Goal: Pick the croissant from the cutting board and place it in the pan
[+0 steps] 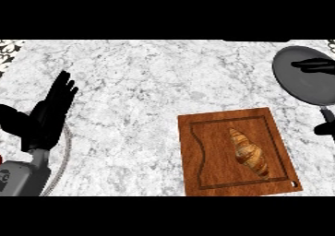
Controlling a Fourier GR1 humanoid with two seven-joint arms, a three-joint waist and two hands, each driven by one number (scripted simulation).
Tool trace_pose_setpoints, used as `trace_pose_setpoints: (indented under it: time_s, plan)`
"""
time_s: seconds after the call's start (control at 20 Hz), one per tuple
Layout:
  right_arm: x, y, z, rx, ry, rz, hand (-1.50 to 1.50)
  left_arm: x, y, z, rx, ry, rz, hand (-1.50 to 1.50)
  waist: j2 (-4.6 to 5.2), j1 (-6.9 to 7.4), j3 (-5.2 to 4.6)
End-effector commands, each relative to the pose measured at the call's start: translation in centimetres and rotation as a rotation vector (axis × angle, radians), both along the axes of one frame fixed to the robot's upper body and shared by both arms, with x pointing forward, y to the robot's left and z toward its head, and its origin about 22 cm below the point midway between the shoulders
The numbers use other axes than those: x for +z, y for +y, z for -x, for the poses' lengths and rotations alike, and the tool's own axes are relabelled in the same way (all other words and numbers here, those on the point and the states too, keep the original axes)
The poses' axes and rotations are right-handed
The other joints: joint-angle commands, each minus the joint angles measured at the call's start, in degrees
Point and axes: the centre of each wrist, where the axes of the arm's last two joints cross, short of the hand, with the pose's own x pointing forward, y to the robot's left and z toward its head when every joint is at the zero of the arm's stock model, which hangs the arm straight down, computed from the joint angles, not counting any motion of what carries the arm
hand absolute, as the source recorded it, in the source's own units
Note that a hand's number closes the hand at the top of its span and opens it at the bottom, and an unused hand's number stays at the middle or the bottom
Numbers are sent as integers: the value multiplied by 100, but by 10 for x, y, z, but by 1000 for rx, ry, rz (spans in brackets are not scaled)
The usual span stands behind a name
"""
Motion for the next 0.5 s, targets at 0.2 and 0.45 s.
trace_pose_setpoints:
  time_s: [0.2, 0.45]
  plan:
    - [33, 61, -12, 174, -97, 328, -150, 8, -7, -1, 5, 2, 3, 0, -26, -19, -15]
    - [28, 95, -3, 231, -89, 565, -150, -4, 11, 0, 8, 10, -3, 0, -32, -72, -22]
